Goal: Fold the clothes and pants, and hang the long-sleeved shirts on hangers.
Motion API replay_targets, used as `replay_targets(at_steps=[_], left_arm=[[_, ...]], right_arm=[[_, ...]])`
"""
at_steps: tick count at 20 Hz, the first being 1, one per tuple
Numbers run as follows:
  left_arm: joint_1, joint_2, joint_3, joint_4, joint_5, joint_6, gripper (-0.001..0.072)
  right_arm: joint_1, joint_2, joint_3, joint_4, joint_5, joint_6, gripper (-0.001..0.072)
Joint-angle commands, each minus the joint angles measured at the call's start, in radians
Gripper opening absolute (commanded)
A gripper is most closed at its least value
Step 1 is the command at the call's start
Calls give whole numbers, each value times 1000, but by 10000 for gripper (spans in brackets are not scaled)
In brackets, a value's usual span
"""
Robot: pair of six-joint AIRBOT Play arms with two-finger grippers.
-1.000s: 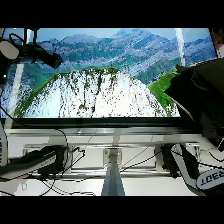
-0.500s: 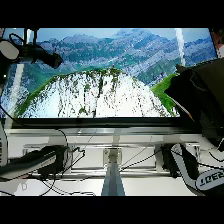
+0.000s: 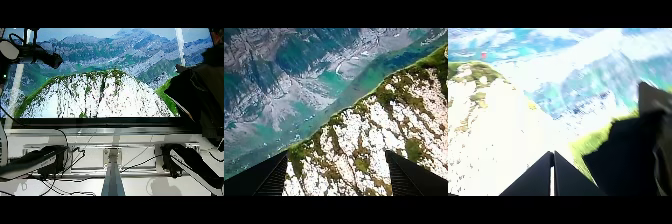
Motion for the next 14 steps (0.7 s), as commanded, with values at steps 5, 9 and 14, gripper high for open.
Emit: replay_targets(at_steps=[5,9,14], left_arm=[[1,1,0,0,0,0,705],[1,1,0,0,0,0,705],[1,1,0,0,0,0,705]], right_arm=[[231,-116,0,-173,-91,74,22],[231,-130,0,-135,-95,74,22],[231,-130,0,-137,-95,74,22]])
